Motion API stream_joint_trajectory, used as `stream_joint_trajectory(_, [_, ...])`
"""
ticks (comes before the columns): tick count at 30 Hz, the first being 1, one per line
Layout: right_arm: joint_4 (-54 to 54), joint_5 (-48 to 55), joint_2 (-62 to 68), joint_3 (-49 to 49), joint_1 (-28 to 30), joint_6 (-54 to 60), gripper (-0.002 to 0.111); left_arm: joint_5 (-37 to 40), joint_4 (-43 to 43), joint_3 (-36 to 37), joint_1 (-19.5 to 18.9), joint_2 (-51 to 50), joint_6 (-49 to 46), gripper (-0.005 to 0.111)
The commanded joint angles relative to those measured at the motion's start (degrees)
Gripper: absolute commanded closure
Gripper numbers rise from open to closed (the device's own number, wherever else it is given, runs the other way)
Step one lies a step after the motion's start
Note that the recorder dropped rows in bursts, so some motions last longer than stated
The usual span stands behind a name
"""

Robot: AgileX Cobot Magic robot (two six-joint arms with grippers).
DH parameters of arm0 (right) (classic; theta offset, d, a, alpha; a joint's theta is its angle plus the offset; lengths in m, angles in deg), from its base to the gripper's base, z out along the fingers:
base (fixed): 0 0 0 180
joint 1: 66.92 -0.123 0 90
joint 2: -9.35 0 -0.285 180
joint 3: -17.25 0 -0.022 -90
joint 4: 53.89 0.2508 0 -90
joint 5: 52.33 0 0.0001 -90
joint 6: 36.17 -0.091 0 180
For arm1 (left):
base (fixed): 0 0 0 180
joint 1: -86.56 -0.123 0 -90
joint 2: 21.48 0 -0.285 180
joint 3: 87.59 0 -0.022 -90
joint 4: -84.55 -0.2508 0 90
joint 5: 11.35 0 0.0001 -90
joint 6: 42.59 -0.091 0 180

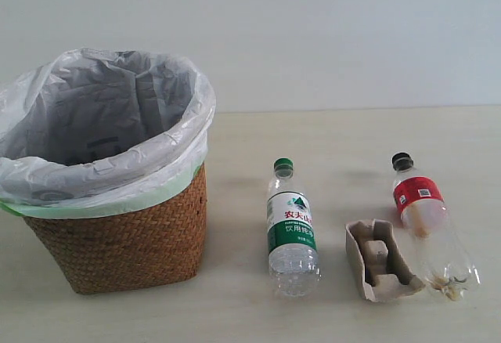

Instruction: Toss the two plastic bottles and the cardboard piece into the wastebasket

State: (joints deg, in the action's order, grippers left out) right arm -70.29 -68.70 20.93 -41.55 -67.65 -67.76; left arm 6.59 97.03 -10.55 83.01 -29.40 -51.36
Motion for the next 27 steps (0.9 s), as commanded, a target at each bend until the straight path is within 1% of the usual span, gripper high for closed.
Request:
stream_joint_trajectory(1, [-5.4, 7.9, 11.4, 7.7, 0.1, -0.5, 0.107, -0.2, -0.1, 0.2, -0.2, 0.1, 0.5, 0.101])
stream_joint_trajectory(2, [-5.4, 9.0, 14.1, 8.8, 0.1, -0.5, 0.105, -0.2, -0.1, 0.2, -0.2, 0.1, 0.5, 0.101])
stream_joint_trajectory(4, [-5.4, 10.7, 19.4, 10.7, 0.1, -0.5, 0.097, -0.2, -0.1, 0.2, -0.2, 0.1, 0.5, 0.101])
stream_joint_trajectory(5, [-5.4, 12.1, 22.0, 11.7, 0.1, -0.4, 0.089, -0.2, -0.1, 0.2, -0.2, 0.1, 0.5, 0.101])
stream_joint_trajectory(6, [-5.4, 13.8, 24.7, 12.8, 0.1, -0.4, 0.079, -0.2, -0.1, 0.2, -0.2, 0.1, 0.5, 0.101])
stream_joint_trajectory(7, [-5.4, 15.5, 26.8, 13.8, 0.1, 0.1, 0.066, -0.2, -0.1, 0.2, -0.2, 0.1, 0.5, 0.101])
stream_joint_trajectory(8, [-5.4, 18.4, 32.0, 15.3, 0.1, 1.3, 0.034, -0.2, -0.1, 0.2, -0.2, 0.1, 0.5, 0.101])
stream_joint_trajectory(9, [-5.4, 19.1, 34.0, 15.6, 0.1, 2.1, 0.022, -0.2, -0.1, 0.2, -0.2, 0.1, 0.5, 0.101])
stream_joint_trajectory(10, [-5.5, 21.0, 38.9, 16.2, 0.1, 4.8, 0.003, -0.2, -0.1, 0.2, -0.2, 0.1, 0.5, 0.101])
stream_joint_trajectory(13, [-5.4, 25.0, 47.5, 17.0, 0.1, 8.1, 0.006, -0.2, -0.1, 0.2, -0.2, 0.1, 0.5, 0.101])
stream_joint_trajectory(15, [-1.4, 29.6, 54.9, 19.1, -0.7, 8.7, 0.006, -0.2, -0.1, 0.2, -0.2, 0.1, 0.5, 0.101])
stream_joint_trajectory(18, [1.8, 41.1, 63.1, 24.1, -6.3, 17.4, 0.006, -0.2, -0.1, 0.2, -0.2, 0.1, 0.5, 0.101])
stream_joint_trajectory(21, [1.9, 49.2, 72.1, 28.0, -12.2, 18.2, 0.006, -0.2, -0.1, 0.2, -0.2, 0.1, 0.5, 0.101])
stream_joint_trajectory(24, [2.0, 51.0, 78.8, 28.7, -13.7, 18.3, 0.006, -0.2, -0.1, 0.2, -0.2, 0.1, 0.5, 0.101])
stream_joint_trajectory(27, [2.0, 49.1, 84.5, 28.7, -13.7, 18.3, 0.006, -0.2, -0.1, 0.2, -0.2, 0.1, 0.5, 0.101])
